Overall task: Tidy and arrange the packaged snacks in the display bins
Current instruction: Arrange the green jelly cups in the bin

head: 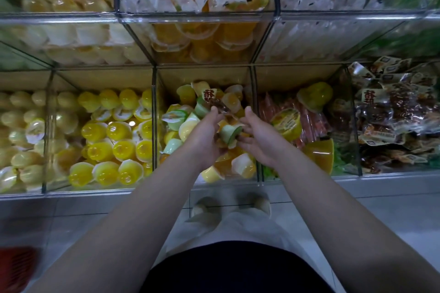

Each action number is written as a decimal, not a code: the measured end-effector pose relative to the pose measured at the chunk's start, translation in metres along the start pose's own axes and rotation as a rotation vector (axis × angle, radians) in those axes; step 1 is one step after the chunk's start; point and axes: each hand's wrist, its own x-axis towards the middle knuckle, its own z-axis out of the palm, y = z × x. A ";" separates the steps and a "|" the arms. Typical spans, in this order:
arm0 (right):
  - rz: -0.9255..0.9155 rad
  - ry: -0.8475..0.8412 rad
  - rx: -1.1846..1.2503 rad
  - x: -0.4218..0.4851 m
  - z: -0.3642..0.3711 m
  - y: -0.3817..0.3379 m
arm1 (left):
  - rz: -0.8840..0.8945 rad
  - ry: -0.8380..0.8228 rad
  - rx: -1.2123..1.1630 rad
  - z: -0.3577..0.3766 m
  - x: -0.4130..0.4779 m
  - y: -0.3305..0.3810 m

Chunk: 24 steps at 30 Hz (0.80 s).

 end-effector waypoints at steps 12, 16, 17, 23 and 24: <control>-0.370 0.234 -0.303 -0.010 0.020 0.009 | 0.007 -0.175 -0.083 -0.032 -0.025 -0.001; -0.372 0.204 -0.290 -0.019 0.030 0.003 | 0.066 -0.160 -0.125 -0.039 -0.039 0.003; -0.369 0.193 -0.289 -0.021 0.033 0.001 | 0.085 -0.153 -0.123 -0.039 -0.044 0.005; -0.397 0.083 -0.266 -0.044 0.046 -0.005 | 0.228 -0.096 -0.095 -0.047 -0.070 0.006; -0.410 0.062 -0.265 -0.048 0.048 -0.006 | 0.248 -0.097 -0.090 -0.048 -0.075 0.005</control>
